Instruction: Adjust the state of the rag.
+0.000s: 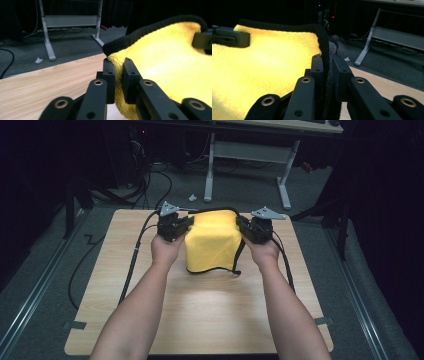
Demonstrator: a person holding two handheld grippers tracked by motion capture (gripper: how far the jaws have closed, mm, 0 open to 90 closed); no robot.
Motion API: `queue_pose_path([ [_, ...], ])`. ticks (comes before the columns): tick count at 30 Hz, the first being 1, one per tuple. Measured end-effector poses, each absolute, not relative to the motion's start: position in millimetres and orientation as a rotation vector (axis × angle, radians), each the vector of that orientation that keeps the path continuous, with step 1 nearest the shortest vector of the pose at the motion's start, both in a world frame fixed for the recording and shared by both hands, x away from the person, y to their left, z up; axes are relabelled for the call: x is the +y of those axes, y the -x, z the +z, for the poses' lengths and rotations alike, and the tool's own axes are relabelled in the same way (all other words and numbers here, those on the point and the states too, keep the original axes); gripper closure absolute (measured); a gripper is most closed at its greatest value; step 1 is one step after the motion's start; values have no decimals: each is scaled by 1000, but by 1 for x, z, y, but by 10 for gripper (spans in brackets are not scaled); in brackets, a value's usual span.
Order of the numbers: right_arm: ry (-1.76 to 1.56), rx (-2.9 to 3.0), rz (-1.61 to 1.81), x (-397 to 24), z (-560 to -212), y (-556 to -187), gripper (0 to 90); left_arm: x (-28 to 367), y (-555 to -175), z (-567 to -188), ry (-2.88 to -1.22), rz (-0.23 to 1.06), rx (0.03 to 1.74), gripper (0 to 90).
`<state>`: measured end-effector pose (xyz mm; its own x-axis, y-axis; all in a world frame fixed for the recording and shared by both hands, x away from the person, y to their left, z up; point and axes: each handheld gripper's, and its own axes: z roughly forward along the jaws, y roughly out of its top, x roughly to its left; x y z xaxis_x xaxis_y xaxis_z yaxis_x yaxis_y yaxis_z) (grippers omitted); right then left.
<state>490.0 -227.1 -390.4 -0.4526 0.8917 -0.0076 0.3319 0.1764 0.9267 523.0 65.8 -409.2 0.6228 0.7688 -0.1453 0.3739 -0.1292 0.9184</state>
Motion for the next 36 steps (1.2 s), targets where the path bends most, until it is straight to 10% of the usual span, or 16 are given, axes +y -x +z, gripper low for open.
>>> queue_pose_path([
  [36,-1237,1968,1373,-244,-438,-487,811,74,-520,-460,-1708,247,1000,839],
])
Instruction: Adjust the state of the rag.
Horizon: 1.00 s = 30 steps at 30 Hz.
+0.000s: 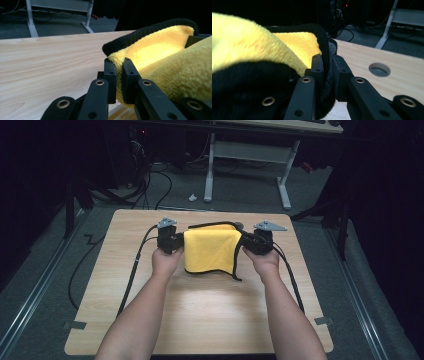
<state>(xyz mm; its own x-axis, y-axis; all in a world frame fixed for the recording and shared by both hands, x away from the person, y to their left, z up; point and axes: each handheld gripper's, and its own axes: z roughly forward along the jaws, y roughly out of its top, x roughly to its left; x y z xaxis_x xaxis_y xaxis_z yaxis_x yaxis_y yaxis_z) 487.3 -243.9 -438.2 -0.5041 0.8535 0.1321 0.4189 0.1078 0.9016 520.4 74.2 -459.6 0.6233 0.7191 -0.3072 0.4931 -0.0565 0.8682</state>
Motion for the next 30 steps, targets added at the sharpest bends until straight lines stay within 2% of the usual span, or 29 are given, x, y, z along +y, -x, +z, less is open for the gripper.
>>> queue_pose_path([
  [24,-1326,1958,1412,-245,-461,-487,788,78,-518,-474,-1719,215,1017,810],
  [26,-1329,1953,1409,-245,-460,-487,768,79,-518,-473,-1715,219,1026,779],
  [28,-1342,1940,1400,-246,-459,-487,719,82,-518,-471,-1702,238,1052,693],
  [30,-1348,1932,1390,-248,-458,-487,677,86,-518,-468,-1687,255,1067,665],
])
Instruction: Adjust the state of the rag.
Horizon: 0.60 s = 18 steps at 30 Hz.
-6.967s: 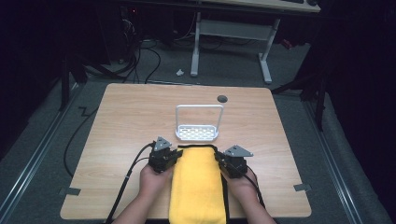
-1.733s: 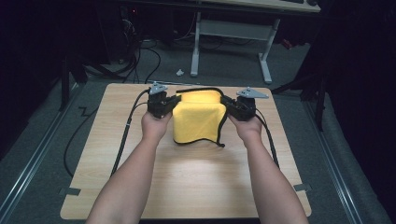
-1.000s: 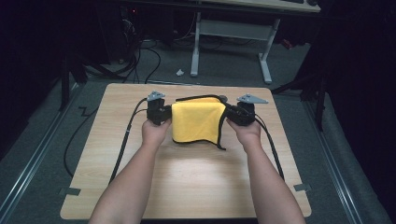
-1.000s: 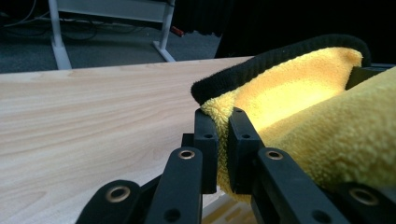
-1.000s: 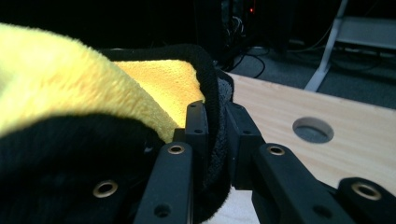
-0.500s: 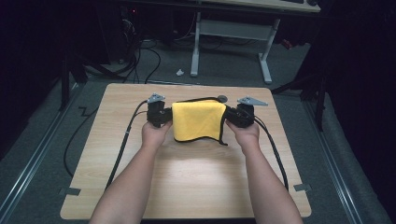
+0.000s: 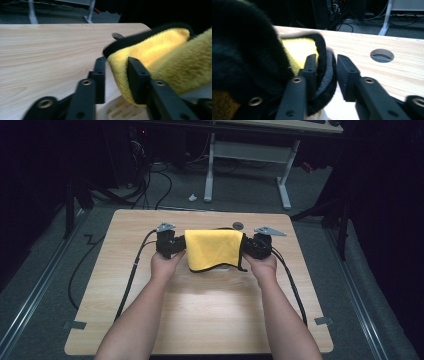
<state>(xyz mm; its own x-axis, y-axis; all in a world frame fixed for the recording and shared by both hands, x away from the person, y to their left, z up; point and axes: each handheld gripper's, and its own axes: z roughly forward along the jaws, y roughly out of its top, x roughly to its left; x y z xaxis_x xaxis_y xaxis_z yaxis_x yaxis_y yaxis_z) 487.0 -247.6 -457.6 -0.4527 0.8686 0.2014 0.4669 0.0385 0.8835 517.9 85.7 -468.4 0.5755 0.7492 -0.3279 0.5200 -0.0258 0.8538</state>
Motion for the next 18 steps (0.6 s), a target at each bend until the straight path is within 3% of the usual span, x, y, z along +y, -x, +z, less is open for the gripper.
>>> queue_pose_path([
  [7,-1337,1906,1390,-251,-449,-486,611,92,-516,-461,-1674,291,1074,653],
  [18,-1347,1857,1367,-257,-443,-487,590,94,-515,-457,-1676,312,1067,654],
])
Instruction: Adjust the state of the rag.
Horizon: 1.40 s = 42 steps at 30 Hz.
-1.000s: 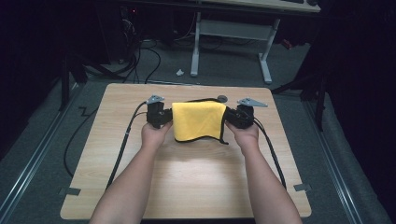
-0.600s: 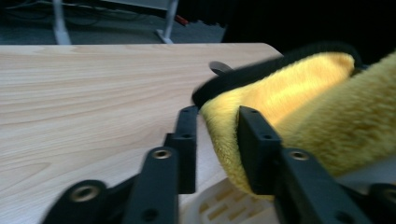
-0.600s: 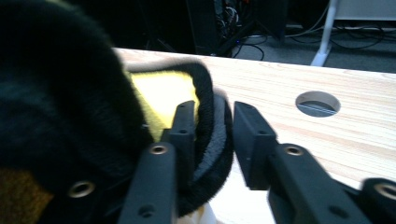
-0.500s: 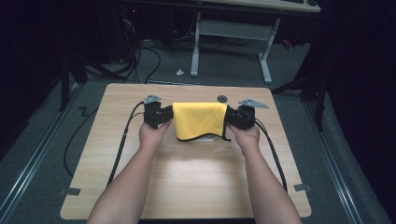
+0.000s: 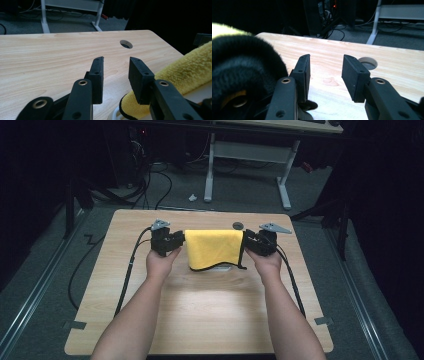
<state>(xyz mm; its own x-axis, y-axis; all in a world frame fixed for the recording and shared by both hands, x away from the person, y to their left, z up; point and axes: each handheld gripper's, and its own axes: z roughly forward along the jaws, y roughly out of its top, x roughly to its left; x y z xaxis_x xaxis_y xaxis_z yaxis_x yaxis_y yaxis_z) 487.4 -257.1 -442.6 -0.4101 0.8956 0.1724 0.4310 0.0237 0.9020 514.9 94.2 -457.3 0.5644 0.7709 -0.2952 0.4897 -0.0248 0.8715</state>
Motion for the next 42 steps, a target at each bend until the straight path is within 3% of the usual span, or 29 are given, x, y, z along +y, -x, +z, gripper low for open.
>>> queue_pose_path([
  [21,-1338,1830,1295,-271,-434,-482,558,118,-510,-446,-1697,437,1087,652],
  [31,-1307,1829,1224,-273,-431,-469,506,139,-493,-441,-1734,556,1082,587],
  [42,-1194,1856,1138,-270,-423,-426,434,157,-455,-445,-1774,562,1059,494],
])
